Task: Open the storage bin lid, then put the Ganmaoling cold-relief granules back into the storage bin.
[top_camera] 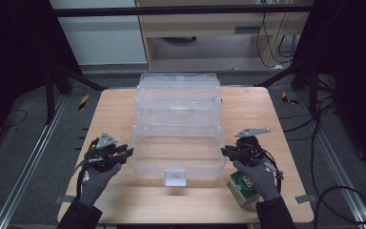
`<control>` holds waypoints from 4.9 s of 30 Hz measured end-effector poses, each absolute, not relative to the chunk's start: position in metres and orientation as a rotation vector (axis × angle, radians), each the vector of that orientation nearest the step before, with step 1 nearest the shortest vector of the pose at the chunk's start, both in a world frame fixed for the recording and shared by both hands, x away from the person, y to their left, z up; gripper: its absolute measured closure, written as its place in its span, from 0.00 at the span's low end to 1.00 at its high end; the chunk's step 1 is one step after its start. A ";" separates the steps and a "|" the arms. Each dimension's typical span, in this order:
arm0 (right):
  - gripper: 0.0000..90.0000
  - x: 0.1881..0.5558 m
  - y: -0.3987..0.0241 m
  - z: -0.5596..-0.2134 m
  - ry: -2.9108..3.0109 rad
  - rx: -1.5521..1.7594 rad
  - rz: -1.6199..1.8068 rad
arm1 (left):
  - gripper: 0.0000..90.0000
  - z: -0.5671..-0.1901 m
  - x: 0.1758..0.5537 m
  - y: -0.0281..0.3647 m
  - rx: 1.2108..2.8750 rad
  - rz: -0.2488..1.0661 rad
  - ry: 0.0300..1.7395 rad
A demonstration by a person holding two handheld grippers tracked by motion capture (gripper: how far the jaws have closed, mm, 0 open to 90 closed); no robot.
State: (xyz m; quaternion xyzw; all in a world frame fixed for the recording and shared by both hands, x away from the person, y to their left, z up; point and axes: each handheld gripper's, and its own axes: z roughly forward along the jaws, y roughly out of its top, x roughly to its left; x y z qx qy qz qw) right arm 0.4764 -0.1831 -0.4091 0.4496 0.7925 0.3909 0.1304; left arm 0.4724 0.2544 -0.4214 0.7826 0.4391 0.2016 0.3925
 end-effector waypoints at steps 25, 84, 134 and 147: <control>0.69 0.471 -0.187 -0.394 2.272 1.267 1.154 | 0.63 -0.406 0.464 0.269 1.904 0.576 1.111; 0.14 0.431 -0.201 -0.377 2.563 1.423 0.561 | 0.38 -0.438 0.490 0.321 1.907 0.687 1.355; 0.16 0.440 -0.196 -0.421 2.663 1.524 0.335 | 0.37 -0.444 0.492 0.320 1.938 0.669 1.364; 0.19 0.444 -0.198 -0.416 2.711 1.489 0.281 | 0.37 -0.445 0.493 0.320 1.940 0.670 1.365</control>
